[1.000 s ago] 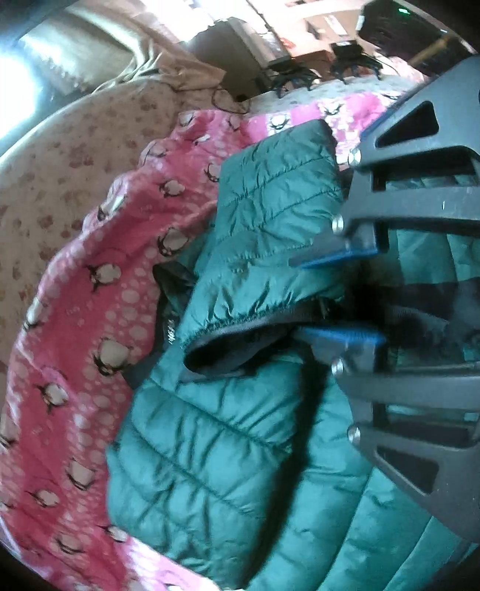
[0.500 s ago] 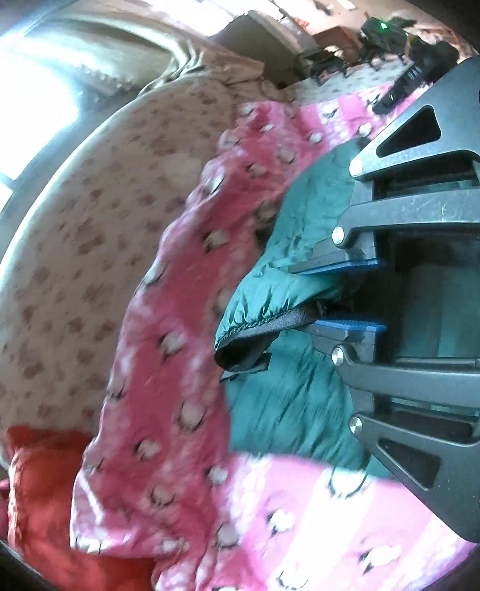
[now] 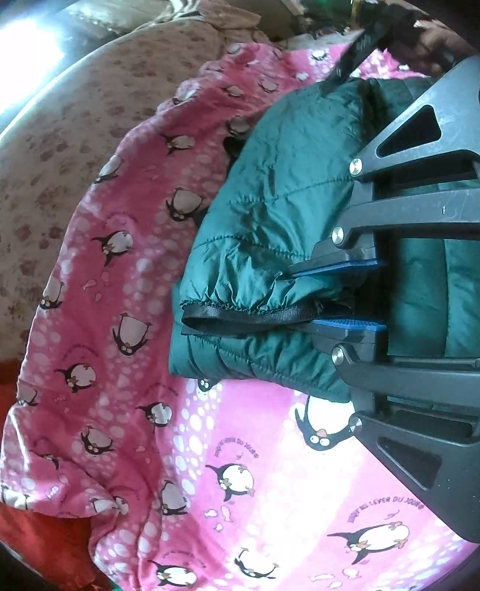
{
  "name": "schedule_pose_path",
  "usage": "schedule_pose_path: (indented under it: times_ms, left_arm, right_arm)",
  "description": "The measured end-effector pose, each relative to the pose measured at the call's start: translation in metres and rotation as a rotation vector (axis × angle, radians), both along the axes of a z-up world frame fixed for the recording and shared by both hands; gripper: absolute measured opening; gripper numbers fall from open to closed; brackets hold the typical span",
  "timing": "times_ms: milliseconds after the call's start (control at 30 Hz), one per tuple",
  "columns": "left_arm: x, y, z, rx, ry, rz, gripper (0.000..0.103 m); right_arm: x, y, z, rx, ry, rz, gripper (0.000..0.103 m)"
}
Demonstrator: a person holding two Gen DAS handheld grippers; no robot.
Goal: Fold large clothes
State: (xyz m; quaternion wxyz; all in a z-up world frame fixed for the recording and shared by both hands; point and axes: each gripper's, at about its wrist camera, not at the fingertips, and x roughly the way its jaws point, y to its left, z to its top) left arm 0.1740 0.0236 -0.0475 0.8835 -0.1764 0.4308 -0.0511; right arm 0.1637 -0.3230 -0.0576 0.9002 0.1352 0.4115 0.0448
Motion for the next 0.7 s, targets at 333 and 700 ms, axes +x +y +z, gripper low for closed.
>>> schedule_pose_path:
  times_ms: [333,700]
  left_arm:
    - [-0.006,-0.01,0.006,0.125,-0.018,-0.008,0.034]
    - [-0.02,-0.015,0.015,0.203,-0.037,-0.015,0.035]
  right_arm:
    - [0.003,0.021,-0.032,-0.15,0.064,0.05,0.053]
    - [-0.003,0.024,-0.03,-0.19,0.071,0.064,0.054]
